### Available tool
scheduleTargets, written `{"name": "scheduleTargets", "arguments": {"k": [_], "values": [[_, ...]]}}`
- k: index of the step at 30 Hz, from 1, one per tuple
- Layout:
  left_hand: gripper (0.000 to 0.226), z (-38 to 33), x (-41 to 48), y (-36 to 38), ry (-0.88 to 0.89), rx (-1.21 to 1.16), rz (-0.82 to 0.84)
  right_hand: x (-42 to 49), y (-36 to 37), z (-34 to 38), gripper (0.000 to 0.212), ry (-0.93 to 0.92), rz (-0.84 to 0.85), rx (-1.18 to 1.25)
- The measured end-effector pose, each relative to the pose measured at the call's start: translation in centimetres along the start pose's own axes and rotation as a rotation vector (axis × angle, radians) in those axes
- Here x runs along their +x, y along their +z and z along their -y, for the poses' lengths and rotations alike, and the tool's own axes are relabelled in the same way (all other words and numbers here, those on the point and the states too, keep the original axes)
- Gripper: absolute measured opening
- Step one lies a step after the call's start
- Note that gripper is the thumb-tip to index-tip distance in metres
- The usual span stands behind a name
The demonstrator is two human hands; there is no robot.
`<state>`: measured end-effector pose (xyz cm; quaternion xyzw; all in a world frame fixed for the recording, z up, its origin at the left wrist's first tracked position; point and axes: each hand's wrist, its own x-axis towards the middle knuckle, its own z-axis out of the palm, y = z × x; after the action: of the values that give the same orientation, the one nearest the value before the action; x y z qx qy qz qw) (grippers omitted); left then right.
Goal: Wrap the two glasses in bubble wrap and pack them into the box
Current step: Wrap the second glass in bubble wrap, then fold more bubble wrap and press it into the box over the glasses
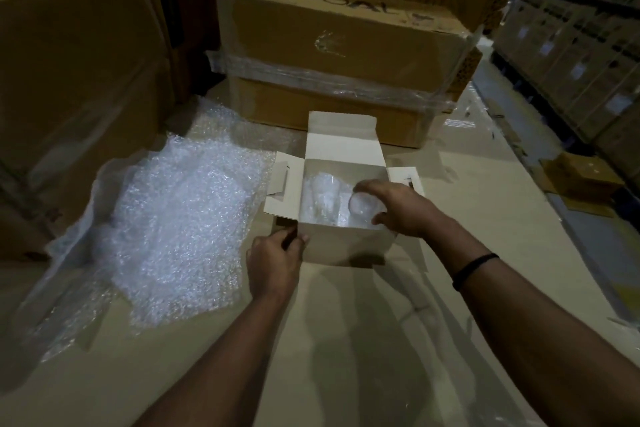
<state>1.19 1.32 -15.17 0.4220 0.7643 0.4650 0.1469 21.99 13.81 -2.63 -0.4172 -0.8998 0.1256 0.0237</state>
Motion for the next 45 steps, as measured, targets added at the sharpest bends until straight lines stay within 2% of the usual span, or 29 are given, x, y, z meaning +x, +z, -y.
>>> {"name": "scheduleTargets", "arguments": {"k": [6,9,12,20,24,25,27,29,30,33,36,40,45], "values": [[0.048,0.6,0.2,0.3,-0.011,0.011,0.003,0.4,0.3,-0.3,0.051,-0.053,0.146,-0.025],[0.049,0.6,0.2,0.2,-0.024,0.011,0.002,0.4,0.3,-0.7,0.034,-0.022,0.037,-0.123],[0.046,0.6,0.2,0.3,-0.018,0.003,0.005,0.5,1.0,-0.9,0.03,0.055,-0.014,-0.103],[0.05,0.1,0.0,0.0,-0.01,-0.008,-0.008,0.9,1.5,-0.4,0.028,0.134,0.009,-0.017],[0.046,-0.3,-0.3,-0.3,-0.004,-0.018,0.001,-0.7,1.3,0.9,0.042,0.13,0.059,-0.007],[0.043,-0.6,-0.3,-0.4,-0.005,-0.019,0.005,-1.4,1.5,1.5,0.045,0.105,0.006,-0.043],[0.04,-0.9,-0.4,-0.7,-0.009,-0.016,0.006,-3.1,2.6,2.8,0.051,0.084,-0.208,-0.067],[0.04,-0.9,-0.5,-0.7,-0.011,-0.025,0.011,-4.8,4.1,4.0,0.062,0.15,-0.366,-0.054],[0.041,-0.8,-0.6,-0.7,-0.014,-0.029,0.014,-5.3,4.9,4.2,0.066,0.191,-0.383,-0.085],[0.041,-0.5,-0.4,-0.5,-0.026,-0.012,0.025,-5.9,6.8,4.5,0.06,0.284,-0.288,-0.142],[0.027,-1.2,-0.6,-1.1,-0.031,-0.052,0.03,-6.2,7.5,5.4,0.049,0.282,-0.296,-0.109],[0.022,-1.3,-0.8,-1.4,-0.055,-0.068,0.043,-6.8,7.7,6.6,0.055,0.291,-0.289,-0.103],[0.031,-1.9,-0.9,-2.5,-0.087,-0.1,0.143,-7.1,6.4,7.2,0.064,0.313,-0.194,-0.115]]}}
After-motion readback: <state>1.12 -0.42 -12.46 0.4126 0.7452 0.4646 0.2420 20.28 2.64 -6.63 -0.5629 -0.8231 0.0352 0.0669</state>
